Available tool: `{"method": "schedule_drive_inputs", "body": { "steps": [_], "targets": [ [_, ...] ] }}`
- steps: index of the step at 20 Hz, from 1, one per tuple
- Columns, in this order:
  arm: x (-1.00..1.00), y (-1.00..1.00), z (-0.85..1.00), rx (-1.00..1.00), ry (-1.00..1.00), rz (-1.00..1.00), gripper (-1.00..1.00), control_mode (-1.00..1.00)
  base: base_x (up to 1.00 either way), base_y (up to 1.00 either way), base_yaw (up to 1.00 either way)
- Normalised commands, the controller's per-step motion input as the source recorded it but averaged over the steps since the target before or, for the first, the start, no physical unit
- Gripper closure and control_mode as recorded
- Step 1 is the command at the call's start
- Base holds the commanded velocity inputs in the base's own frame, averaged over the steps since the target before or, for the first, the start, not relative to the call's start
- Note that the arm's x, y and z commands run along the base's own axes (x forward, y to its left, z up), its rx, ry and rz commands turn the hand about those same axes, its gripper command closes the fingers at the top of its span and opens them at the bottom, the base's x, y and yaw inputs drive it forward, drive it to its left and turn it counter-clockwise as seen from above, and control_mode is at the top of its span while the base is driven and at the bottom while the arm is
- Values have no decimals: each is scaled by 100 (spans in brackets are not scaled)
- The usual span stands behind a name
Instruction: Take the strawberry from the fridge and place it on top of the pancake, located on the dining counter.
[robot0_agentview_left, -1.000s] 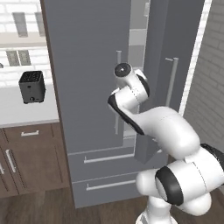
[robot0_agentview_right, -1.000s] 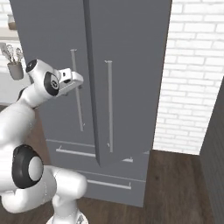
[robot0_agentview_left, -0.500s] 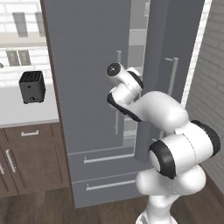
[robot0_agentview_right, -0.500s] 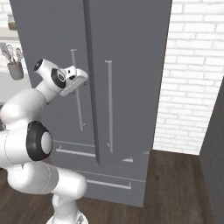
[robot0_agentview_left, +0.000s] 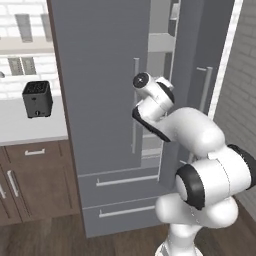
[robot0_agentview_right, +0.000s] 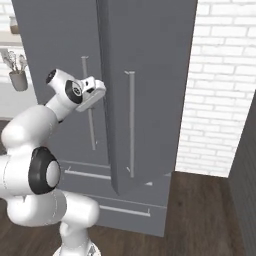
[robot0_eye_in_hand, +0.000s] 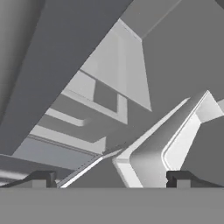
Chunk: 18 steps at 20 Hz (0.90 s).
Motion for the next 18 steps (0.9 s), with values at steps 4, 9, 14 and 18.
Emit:
{"method": "schedule_drive_inputs", "body": {
  "steps": [4, 9, 14, 18],
  "targets": [
    [-60, -100, 20, 0, -3, 0, -100, -100, 0, 0, 0],
    [-55, -100, 25, 0, 0, -1, -100, -100, 0, 0, 0],
    [-27, -100, 26, 2, 0, -5, -100, -100, 0, 0, 0],
    [-8, -100, 25, 6, 0, -5, -100, -100, 0, 0, 0]
  ]
}}
